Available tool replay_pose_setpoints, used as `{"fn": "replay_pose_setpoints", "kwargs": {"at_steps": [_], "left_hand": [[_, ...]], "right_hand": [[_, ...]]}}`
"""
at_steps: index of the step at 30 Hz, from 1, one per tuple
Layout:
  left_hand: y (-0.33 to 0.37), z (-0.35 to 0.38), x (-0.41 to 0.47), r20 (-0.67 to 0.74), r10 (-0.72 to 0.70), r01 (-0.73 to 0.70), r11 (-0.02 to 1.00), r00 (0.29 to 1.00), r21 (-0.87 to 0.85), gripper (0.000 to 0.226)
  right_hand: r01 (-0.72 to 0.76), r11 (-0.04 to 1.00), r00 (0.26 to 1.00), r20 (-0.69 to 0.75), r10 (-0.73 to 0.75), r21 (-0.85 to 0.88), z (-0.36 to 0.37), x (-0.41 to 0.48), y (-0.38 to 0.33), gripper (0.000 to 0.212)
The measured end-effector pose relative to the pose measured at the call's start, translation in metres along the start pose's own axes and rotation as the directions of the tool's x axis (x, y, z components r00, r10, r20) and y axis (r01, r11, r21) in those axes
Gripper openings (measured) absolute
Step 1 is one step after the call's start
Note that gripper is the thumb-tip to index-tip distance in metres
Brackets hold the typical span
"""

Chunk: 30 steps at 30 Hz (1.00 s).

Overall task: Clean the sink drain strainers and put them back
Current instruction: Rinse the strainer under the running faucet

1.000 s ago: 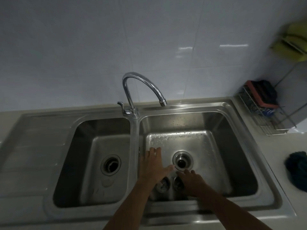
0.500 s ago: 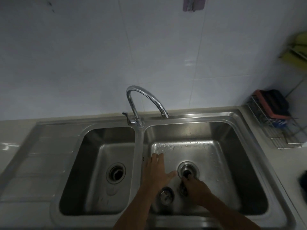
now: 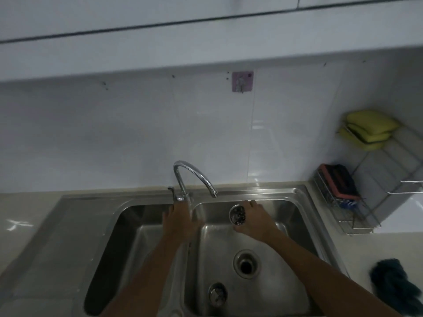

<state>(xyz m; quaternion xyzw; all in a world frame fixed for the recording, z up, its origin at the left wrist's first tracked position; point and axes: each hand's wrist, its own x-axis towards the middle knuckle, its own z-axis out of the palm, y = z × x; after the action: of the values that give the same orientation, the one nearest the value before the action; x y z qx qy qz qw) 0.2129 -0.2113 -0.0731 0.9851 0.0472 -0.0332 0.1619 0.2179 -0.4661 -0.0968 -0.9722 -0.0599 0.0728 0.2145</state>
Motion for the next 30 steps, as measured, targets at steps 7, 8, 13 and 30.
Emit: {"fn": "replay_pose_setpoints", "kwargs": {"at_steps": [7, 8, 13, 30], "left_hand": [[-0.023, -0.027, 0.045, -0.081, 0.019, -0.012, 0.997, 0.997, 0.082, 0.069], [-0.027, -0.027, 0.051, -0.066, 0.038, -0.031, 0.994, 0.997, 0.101, 0.072], [-0.045, -0.021, 0.076, -0.012, 0.115, -0.113, 0.989, 0.993, 0.094, 0.084], [-0.068, -0.009, 0.097, 0.006, 0.255, -0.255, 0.963, 0.967, 0.091, 0.056]], "right_hand": [[-0.053, 0.999, 0.997, -0.057, 0.053, 0.004, -0.003, 0.005, -0.01, 0.09], [-0.072, 0.997, 0.996, -0.057, 0.072, -0.004, -0.001, 0.005, -0.012, 0.09], [-0.123, 0.992, 0.991, -0.054, 0.121, -0.041, 0.011, 0.007, -0.022, 0.09], [-0.188, 0.982, 0.979, -0.086, 0.186, -0.01, 0.04, 0.03, -0.057, 0.088]]}}
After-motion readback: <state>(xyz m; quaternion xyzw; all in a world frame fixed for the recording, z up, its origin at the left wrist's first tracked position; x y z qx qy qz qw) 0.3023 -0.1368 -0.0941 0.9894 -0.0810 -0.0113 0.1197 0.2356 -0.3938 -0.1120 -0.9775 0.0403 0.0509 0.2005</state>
